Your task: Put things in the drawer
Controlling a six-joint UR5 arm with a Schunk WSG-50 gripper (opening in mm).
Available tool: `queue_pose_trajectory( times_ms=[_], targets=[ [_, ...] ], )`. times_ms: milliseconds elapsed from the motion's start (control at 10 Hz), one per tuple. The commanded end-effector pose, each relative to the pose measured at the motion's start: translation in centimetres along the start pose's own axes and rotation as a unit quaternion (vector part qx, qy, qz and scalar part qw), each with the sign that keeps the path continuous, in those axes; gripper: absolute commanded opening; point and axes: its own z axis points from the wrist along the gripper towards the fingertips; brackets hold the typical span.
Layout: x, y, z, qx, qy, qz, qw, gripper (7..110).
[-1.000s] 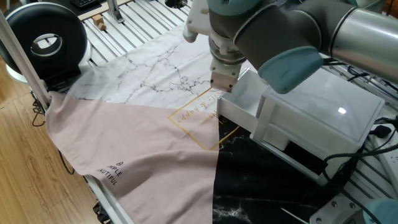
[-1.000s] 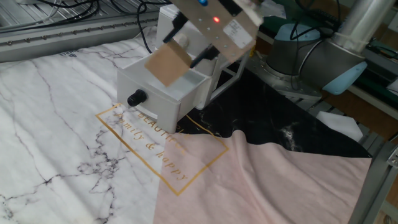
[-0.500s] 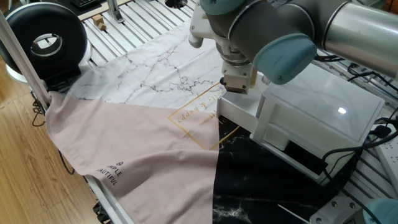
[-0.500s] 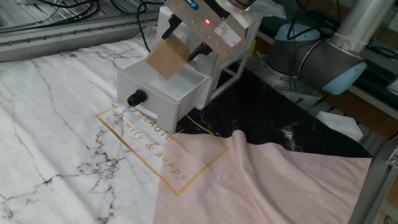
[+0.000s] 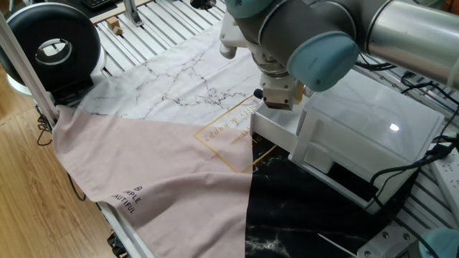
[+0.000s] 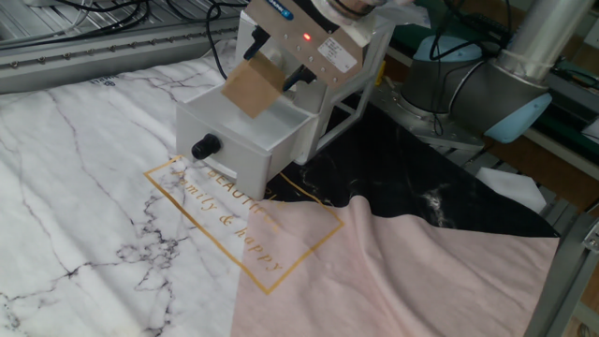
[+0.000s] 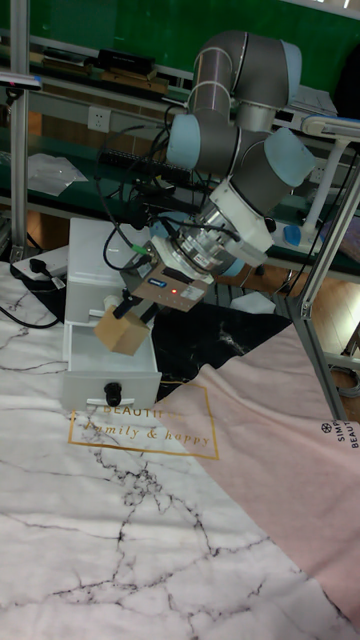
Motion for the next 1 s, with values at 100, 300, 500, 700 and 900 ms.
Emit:
queue_pose_trajectory(
  times_ms=[100, 300, 500, 700, 900],
  targets=[
    [-1.1, 1.1, 0.6, -0.023, -0.001, -0.007, 0.9997, 7],
    [-1.5, 1.3, 0.6, -0.029, -0.010, -0.024, 0.9992, 7],
    [-1.8, 1.3, 0.8, -0.030, -0.018, -0.044, 0.9984, 7],
    [-1.9, 1.9, 1.1, -0.045, -0.020, -0.055, 0.9973, 22],
    [-1.2, 1.6, 1.1, -0.039, -0.005, -0.060, 0.9974, 44]
  ],
)
